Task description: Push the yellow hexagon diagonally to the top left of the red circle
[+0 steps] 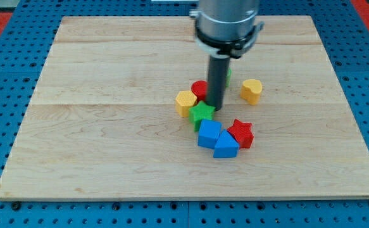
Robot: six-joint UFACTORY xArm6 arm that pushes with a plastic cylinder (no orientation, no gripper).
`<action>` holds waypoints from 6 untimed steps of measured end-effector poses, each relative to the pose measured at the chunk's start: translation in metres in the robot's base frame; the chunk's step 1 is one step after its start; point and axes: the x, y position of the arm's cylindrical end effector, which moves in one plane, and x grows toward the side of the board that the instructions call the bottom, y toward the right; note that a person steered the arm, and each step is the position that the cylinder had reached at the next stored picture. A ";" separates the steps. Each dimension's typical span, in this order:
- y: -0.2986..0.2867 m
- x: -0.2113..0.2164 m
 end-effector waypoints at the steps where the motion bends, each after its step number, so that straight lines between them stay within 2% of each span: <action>1: -0.039 0.019; 4: -0.139 0.011; 5: -0.142 0.007; 6: -0.116 0.037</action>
